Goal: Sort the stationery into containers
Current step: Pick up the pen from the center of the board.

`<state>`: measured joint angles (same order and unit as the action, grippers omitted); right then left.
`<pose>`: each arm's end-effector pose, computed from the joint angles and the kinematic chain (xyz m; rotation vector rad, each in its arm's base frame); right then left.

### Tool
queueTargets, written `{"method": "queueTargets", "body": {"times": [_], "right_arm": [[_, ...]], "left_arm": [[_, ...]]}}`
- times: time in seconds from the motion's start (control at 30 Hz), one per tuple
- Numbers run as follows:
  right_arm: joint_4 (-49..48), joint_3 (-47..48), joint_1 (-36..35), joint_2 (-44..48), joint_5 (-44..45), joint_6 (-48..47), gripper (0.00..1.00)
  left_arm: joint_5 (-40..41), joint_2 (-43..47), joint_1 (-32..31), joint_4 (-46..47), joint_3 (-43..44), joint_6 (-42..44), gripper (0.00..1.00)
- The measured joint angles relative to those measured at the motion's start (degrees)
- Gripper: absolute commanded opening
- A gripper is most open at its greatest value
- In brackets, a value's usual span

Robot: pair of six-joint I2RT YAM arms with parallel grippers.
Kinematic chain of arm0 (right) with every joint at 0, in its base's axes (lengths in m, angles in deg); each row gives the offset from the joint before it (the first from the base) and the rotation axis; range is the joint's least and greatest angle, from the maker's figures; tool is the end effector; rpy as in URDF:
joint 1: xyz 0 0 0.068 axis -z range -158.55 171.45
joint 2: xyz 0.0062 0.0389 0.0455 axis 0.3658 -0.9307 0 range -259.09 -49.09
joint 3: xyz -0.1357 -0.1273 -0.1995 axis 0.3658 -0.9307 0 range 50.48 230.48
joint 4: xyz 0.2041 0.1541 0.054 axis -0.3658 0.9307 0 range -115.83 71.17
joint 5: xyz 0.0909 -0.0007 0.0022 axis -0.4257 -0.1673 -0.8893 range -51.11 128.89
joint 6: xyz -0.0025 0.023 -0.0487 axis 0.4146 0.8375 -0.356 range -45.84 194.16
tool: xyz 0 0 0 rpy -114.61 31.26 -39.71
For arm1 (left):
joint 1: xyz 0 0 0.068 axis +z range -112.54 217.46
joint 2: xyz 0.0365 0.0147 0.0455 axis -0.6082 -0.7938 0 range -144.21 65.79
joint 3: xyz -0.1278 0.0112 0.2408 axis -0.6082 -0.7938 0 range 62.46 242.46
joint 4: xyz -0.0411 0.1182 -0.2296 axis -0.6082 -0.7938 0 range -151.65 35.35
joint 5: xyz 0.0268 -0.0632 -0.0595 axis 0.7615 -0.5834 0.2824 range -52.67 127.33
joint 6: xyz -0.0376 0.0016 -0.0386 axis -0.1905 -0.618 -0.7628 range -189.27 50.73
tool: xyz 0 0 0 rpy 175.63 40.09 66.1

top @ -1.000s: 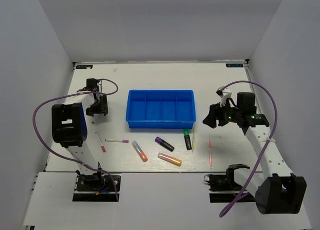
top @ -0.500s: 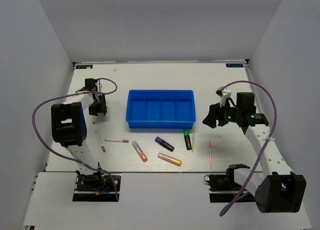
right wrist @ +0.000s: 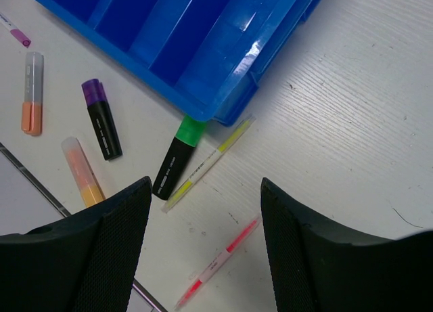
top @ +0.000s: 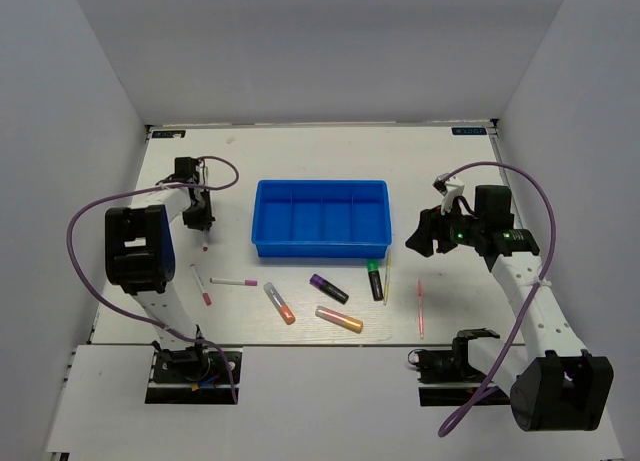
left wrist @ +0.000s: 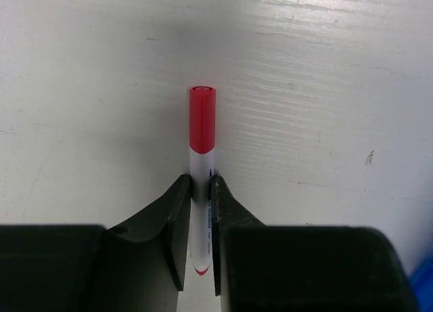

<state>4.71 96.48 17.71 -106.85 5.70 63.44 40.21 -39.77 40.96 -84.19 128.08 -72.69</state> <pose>0.2062 0.0330 0.2757 -0.5683 2.1602 0.5991 0.3549 0.0235 0.1540 -0.1805 2.7768 0.0703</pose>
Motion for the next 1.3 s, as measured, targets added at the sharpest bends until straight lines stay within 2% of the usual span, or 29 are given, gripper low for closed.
{"method": "queueTargets", "body": {"times": [0.1,1.3], "right_arm": [[0.0,0.0,0.0,0.1,0.0,0.0,0.68],[0.0,0.0,0.7,0.8,-0.5,1.3,0.68]], "left_arm": [[1.2,-0.1,-0.9,-0.3,0.1,0.0,0.00],[-4.6,4.4,-2.1,-9.4,-2.6,-5.2,0.00]]}}
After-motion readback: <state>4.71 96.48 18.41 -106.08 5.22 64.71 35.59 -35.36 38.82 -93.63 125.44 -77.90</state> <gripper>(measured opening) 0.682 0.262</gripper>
